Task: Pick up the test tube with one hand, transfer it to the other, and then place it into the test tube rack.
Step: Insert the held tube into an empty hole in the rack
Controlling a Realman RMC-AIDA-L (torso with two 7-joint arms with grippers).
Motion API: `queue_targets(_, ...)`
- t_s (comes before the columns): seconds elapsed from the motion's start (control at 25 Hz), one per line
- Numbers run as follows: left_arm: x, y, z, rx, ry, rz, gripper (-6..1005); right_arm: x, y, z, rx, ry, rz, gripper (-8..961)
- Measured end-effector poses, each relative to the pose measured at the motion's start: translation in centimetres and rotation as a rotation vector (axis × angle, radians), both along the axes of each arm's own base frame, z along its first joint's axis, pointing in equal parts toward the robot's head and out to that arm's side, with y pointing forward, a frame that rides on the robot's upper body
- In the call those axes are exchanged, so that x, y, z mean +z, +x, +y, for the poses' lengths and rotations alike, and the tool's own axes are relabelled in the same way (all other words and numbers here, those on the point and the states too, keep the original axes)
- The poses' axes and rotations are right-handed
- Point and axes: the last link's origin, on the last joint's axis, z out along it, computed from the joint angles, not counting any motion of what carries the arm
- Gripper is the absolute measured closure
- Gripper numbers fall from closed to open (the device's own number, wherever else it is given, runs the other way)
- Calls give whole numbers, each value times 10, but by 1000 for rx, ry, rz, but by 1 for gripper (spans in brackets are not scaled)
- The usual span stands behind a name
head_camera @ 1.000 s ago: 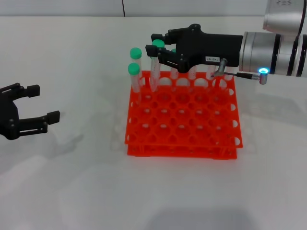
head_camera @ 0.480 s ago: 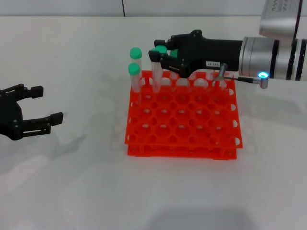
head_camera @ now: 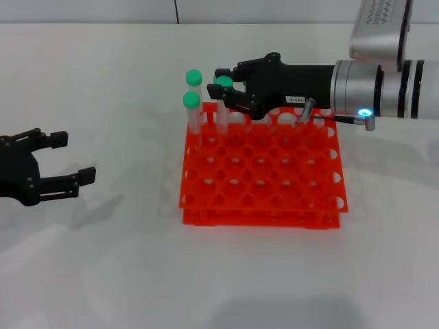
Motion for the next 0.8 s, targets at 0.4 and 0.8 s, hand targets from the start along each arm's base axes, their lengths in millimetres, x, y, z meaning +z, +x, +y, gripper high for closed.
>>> queue_targets(0.4, -5, 1, 7, 5, -11, 9, 118, -1, 0, 1, -4, 4, -9, 686)
queue_targets(0.8, -5, 2, 9, 8, -10, 7, 118, -1, -1, 1, -15, -7, -7, 685)
